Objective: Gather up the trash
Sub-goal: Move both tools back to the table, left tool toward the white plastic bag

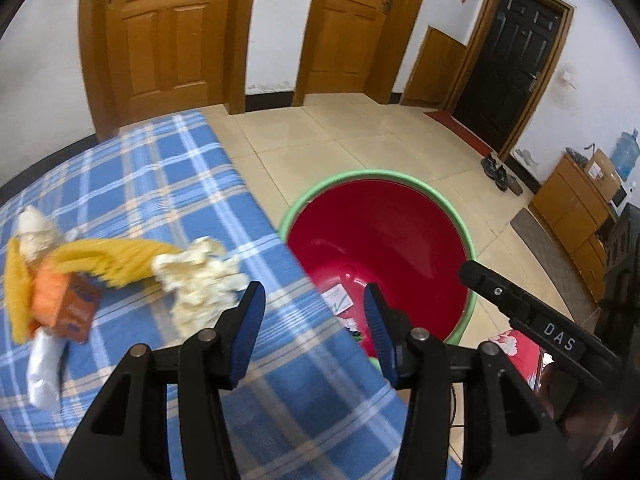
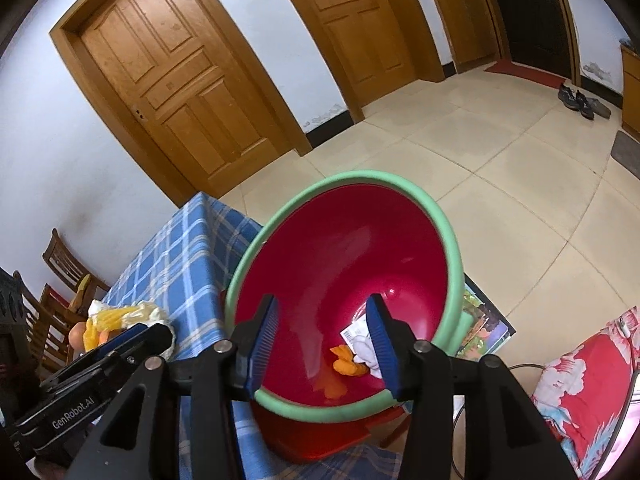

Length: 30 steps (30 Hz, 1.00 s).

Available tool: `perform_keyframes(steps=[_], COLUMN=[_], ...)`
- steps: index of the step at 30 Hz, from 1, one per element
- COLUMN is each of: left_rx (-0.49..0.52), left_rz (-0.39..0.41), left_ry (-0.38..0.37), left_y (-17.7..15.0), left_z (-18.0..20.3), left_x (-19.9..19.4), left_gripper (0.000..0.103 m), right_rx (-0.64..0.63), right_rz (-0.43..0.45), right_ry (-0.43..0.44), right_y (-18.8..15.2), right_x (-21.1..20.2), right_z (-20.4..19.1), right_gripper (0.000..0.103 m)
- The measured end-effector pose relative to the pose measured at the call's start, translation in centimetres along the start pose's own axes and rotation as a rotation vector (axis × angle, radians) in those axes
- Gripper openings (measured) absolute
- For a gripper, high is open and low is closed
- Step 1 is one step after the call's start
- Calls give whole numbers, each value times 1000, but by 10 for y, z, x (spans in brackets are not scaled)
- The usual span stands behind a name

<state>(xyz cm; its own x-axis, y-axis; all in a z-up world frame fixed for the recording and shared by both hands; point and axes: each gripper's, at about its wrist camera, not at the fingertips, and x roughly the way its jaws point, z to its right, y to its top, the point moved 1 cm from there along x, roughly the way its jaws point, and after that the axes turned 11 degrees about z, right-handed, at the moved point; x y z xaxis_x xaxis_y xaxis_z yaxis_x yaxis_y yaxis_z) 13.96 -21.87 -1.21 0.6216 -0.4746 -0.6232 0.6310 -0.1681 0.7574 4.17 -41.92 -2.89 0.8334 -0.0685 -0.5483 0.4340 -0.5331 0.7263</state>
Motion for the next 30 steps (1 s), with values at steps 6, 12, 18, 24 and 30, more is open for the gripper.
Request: perform_keyframes(steps=[6,12,18,24,30], left_rx=[-41,-69,-110,-122,-159], left_rz=[36,55,75,65,67], left_ry=[38,85,156,232,277], left_y=[-4,-12,-22,-36,-44], left_z=[-24,-51,-83,-115,-143], left_x=[-26,-48,-72,-87,-96], left_gripper=[51,51,51,51,51], right_rx=[-34,-69,-108,-129,-161], right_rz=[5,-16,-33,-61,-84], right_ry=[35,75,105,134,155], right_y=[-6,-18,-28,-39,-47], right_x=[-11,-15,-16,-12,-5], right_z=[-23,-49,-71,-91,-112], right_gripper=[50,50,53,53,55])
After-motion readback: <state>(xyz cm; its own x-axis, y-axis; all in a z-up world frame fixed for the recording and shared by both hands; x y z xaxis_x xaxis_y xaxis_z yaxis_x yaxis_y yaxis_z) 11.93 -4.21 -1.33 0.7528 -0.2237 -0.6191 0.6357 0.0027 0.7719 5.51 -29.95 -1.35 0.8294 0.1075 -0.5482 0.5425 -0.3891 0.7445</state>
